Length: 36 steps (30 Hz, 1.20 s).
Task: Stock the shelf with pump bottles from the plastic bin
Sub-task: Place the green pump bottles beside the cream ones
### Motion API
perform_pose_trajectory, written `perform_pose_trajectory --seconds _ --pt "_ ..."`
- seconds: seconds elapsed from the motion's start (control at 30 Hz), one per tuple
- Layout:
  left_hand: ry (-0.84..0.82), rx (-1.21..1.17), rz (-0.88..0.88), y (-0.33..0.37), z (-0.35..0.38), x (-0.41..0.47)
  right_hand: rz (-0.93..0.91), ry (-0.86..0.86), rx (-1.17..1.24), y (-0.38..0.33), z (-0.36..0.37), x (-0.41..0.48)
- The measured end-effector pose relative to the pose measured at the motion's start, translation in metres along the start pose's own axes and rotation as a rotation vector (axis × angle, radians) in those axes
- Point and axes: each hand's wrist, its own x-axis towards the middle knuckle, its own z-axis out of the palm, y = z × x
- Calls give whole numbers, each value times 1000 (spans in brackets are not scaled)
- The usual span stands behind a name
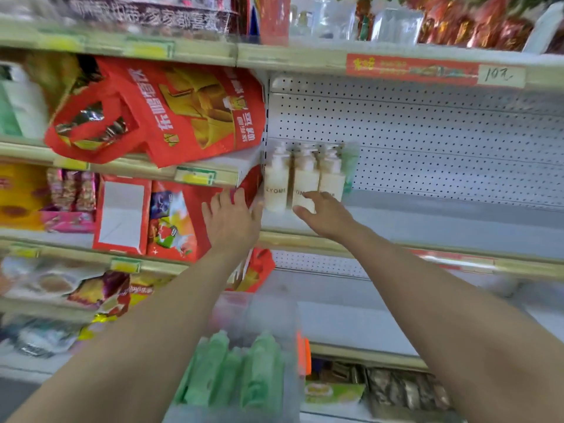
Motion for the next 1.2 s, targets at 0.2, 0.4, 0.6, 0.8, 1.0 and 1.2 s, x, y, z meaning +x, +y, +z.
perform_pose_trajectory --seconds 0.2,0.4,0.6,0.8,1.0,1.2 --pt "-38 -45 -66 -69 25 -65 70 -162 23 2 79 -41" --pt "-414 -64 -280 -142 81 -143 173 -524 16 19 177 -78" --pt "-767 -176 -501 -189 115 -196 432 -774 93 30 251 -98" --pt "-956 -79 -505 -194 149 -205 634 -827 164 41 299 -98" --pt "-1105 302 -422 -173 180 -194 744 -741 248 54 331 -95" --pt "-1062 347 -421 -166 192 -178 1040 -791 575 60 317 -82"
